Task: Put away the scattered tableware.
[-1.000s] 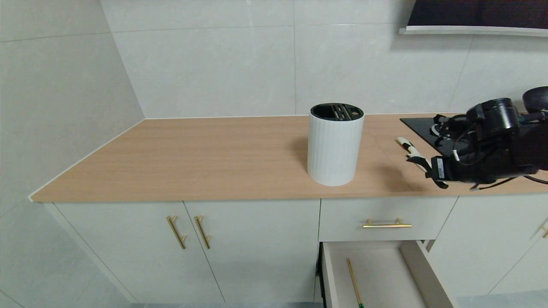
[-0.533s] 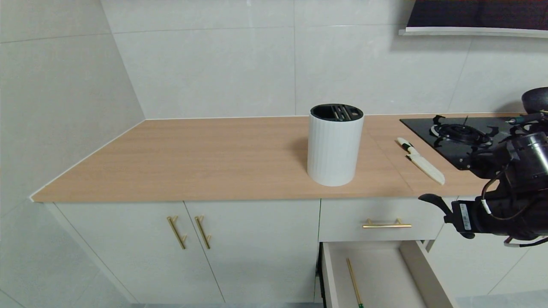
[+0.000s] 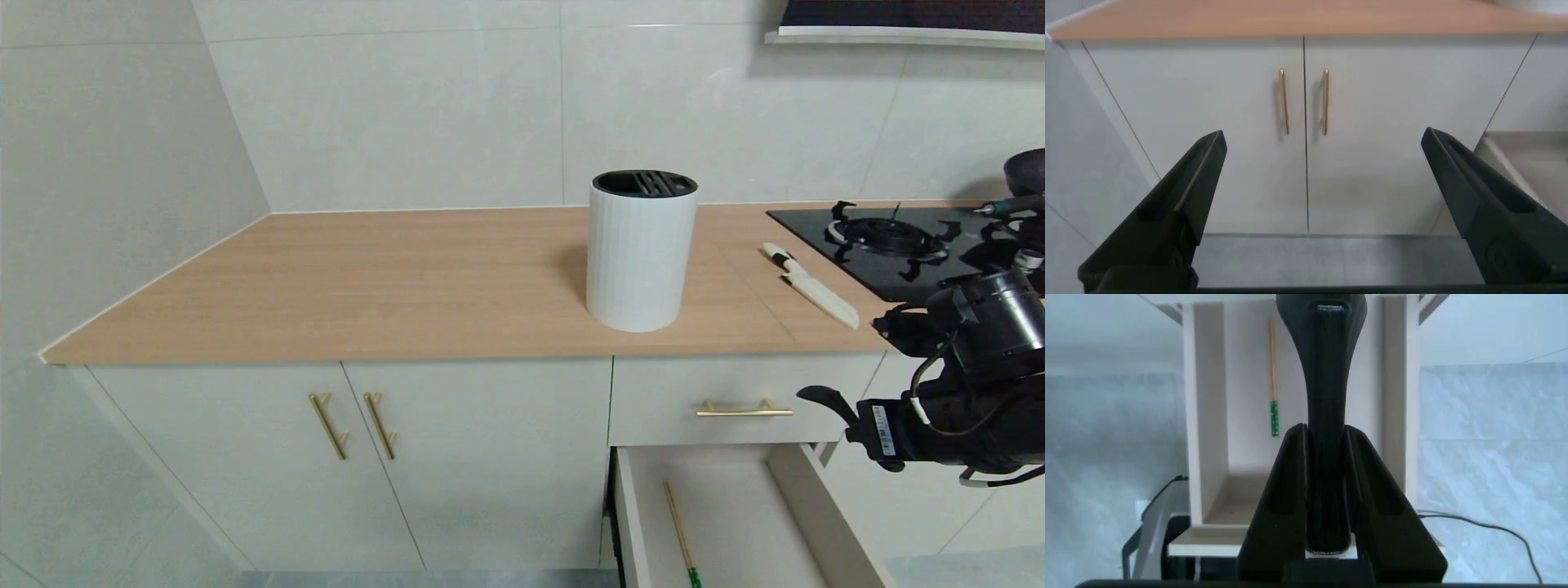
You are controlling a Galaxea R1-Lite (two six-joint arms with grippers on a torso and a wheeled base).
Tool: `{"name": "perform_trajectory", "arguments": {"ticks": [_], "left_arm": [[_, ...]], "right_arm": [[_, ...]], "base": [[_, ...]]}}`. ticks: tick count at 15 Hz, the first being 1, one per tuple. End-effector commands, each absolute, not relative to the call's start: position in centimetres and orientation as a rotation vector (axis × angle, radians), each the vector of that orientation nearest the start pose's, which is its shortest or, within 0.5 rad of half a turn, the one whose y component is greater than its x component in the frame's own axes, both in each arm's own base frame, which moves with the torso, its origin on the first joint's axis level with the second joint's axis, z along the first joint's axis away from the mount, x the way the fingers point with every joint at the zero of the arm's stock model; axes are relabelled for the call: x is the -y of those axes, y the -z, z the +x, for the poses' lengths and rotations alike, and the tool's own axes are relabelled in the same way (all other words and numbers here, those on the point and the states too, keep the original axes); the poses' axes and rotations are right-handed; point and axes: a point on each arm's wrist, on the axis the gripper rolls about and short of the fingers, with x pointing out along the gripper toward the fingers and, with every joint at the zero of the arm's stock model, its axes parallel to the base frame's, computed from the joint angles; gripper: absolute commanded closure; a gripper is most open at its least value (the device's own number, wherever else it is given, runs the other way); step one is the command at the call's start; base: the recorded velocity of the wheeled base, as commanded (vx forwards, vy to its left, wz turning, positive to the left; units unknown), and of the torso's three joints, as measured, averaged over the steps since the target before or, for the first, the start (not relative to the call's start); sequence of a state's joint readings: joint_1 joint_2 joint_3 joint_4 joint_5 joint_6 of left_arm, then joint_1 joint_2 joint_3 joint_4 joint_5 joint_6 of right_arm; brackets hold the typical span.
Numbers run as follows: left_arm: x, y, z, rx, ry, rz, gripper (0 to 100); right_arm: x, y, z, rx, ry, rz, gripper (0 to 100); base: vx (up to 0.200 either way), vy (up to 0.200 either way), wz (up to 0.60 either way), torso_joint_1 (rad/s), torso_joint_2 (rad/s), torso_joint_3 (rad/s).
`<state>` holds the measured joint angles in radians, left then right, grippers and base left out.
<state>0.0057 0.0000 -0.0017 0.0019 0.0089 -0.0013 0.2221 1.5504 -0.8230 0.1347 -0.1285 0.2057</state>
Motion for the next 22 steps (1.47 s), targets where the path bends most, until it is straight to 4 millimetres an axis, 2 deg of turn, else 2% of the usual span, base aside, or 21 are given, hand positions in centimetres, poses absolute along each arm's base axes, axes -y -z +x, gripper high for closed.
{"name": "perform_trajectory", "arguments": {"ticks": [1, 9, 17, 22], "left_arm": [[0.0, -7.6, -2.3, 0.000, -0.015, -0.002, 0], [0.0, -7.6, -2.3, 0.000, -0.015, -0.002, 0], [0.0, -7.6, -2.3, 0.000, -0.015, -0.002, 0], [0.0, -7.6, -2.3, 0.000, -0.015, -0.002, 0]], "right_arm": [[-5.1, -16.0, 23.7, -0.863, 0.001, 0.040, 100], [-5.1, -15.4, 24.0, -0.886, 0.004, 0.035, 100], [-5.2, -14.4, 24.5, -0.925, 0.008, 0.027, 100], [-5.3, -14.0, 24.7, -0.941, 0.007, 0.022, 100]], "base": [[0.000, 0.000, 0.00, -0.178, 0.47, 0.300], [0.000, 0.000, 0.00, -0.160, 0.49, 0.313], [0.000, 0.000, 0.00, -0.080, 0.44, 0.359], [0.000, 0.000, 0.00, -0.009, 0.10, 0.097]]}}
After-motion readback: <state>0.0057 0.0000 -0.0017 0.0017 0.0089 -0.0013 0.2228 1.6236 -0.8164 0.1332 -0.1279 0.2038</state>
